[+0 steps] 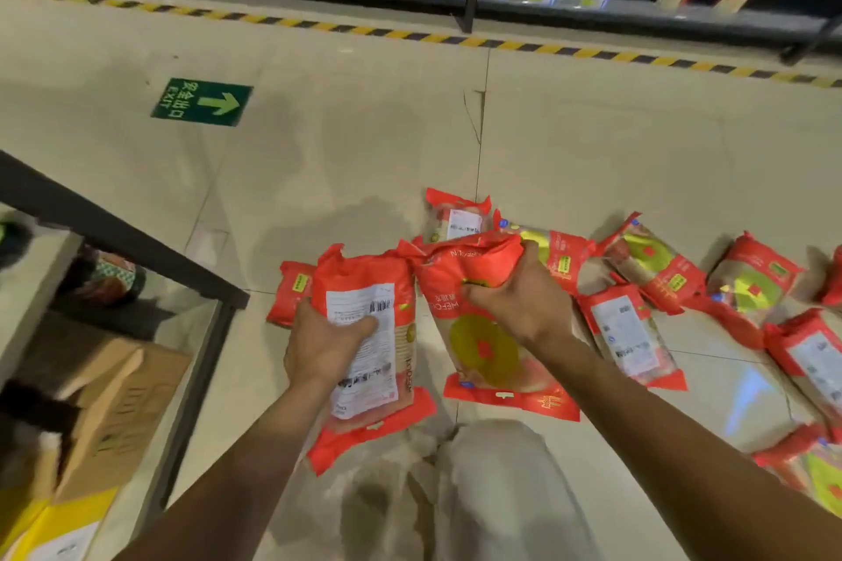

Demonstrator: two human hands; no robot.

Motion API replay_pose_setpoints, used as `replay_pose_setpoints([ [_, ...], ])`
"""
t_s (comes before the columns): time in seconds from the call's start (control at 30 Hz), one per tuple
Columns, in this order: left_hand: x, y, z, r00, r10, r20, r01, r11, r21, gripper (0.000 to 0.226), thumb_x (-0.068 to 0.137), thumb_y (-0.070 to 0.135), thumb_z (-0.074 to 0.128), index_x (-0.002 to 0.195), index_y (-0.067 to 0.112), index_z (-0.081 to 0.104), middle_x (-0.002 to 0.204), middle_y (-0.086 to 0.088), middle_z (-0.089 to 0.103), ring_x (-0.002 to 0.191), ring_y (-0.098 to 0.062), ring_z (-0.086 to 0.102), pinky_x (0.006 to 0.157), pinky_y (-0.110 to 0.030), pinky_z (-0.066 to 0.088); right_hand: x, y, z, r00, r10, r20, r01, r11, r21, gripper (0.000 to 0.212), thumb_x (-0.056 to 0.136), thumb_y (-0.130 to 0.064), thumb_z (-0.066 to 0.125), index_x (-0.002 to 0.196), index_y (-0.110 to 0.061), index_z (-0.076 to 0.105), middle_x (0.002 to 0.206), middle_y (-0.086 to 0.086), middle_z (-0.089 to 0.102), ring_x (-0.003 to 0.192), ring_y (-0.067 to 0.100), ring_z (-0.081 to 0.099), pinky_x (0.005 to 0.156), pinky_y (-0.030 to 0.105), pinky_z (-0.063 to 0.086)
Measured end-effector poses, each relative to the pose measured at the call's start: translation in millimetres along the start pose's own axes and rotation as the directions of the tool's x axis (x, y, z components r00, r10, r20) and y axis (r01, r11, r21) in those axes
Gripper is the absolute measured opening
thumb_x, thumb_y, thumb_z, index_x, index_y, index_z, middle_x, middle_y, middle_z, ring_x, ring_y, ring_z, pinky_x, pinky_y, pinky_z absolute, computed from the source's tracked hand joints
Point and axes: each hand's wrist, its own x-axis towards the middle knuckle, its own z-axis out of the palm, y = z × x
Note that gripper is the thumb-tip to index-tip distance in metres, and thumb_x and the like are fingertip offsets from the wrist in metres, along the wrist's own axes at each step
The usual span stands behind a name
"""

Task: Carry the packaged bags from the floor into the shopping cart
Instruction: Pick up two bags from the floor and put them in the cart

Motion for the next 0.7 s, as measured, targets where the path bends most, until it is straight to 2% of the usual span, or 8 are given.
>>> replay_pose_setpoints([
  [0.07,-46,55,-64,0.997,0.018,-0.079,-0.026,0.994,-0.104,0.087,0.050,0.060,0.085,0.119,0.021,0.049,0.113,0.002,0.070,0.106,-0.027,0.068,0.093,-0.047,0.054,-40,-71,-58,0.997,-0.029,-0.067,0.033,0.998,0.059,0.069,0.069,-0.058,0.081,0.112,-0.027,0.035,0.103,-0.006,0.063,0.100,0.029,0.067,0.078,0.035,0.045],
  [0.17,-123,135,-169,0.976,0.085,-0.201,-0.126,0.971,-0.201,0.082,0.054,0.055,0.089,0.114,0.019,0.048,0.107,0.002,0.069,0.103,-0.027,0.068,0.087,-0.040,0.054,-110,-175,-150,0.985,-0.086,-0.150,0.100,0.991,0.093,0.073,0.067,-0.062,0.079,0.113,-0.026,0.036,0.105,-0.006,0.064,0.099,0.029,0.067,0.083,0.040,0.051],
  [0.27,-204,196,-273,0.943,0.151,-0.297,-0.219,0.952,-0.213,0.079,0.060,0.053,0.089,0.117,0.020,0.048,0.112,0.000,0.067,0.108,-0.030,0.066,0.089,-0.043,0.052,-188,-264,-231,0.965,-0.150,-0.217,0.174,0.980,0.097,0.080,0.065,-0.068,0.079,0.119,-0.028,0.036,0.109,-0.007,0.065,0.103,0.029,0.067,0.090,0.045,0.052],
  [0.37,-276,238,-366,0.889,0.223,-0.401,-0.323,0.925,-0.202,0.083,0.057,0.061,0.085,0.119,0.022,0.046,0.121,-0.004,0.068,0.112,-0.031,0.065,0.094,-0.046,0.052,-259,-336,-293,0.938,-0.212,-0.274,0.252,0.960,0.120,0.077,0.066,-0.068,0.080,0.118,-0.031,0.036,0.105,-0.009,0.065,0.103,0.029,0.067,0.086,0.041,0.049],
  [0.43,-318,253,-419,0.855,0.240,-0.461,-0.362,0.911,-0.197,0.086,0.058,0.060,0.088,0.122,0.019,0.047,0.125,-0.006,0.067,0.117,-0.031,0.064,0.096,-0.045,0.050,-303,-376,-323,0.919,-0.257,-0.299,0.309,0.940,0.144,0.078,0.066,-0.068,0.080,0.120,-0.031,0.038,0.107,-0.008,0.067,0.105,0.029,0.066,0.085,0.041,0.048],
  [0.53,-372,259,-489,0.799,0.256,-0.545,-0.416,0.889,-0.193,0.101,0.048,0.073,0.078,0.128,0.018,0.049,0.126,-0.007,0.069,0.118,-0.031,0.064,0.099,-0.048,0.050,-359,-426,-350,0.891,-0.330,-0.313,0.395,0.902,0.173,0.087,0.065,-0.068,0.081,0.129,-0.030,0.037,0.115,-0.006,0.067,0.110,0.029,0.064,0.086,0.041,0.047],
  [0.63,-418,250,-543,0.746,0.214,-0.631,-0.419,0.887,-0.195,0.085,0.051,0.067,0.082,0.116,0.022,0.050,0.116,-0.007,0.071,0.111,-0.034,0.066,0.092,-0.045,0.052,-403,-464,-359,0.858,-0.420,-0.295,0.487,0.849,0.208,0.091,0.063,-0.070,0.082,0.131,-0.027,0.038,0.120,-0.002,0.066,0.113,0.032,0.064,0.087,0.044,0.049],
  [0.7,-444,237,-572,0.702,0.173,-0.690,-0.389,0.906,-0.169,0.077,0.058,0.062,0.086,0.114,0.024,0.049,0.114,-0.008,0.071,0.109,-0.035,0.066,0.089,-0.046,0.051,-427,-484,-358,0.836,-0.479,-0.267,0.539,0.809,0.236,0.091,0.063,-0.068,0.083,0.131,-0.026,0.039,0.118,-0.002,0.065,0.113,0.031,0.063,0.081,0.039,0.044],
])
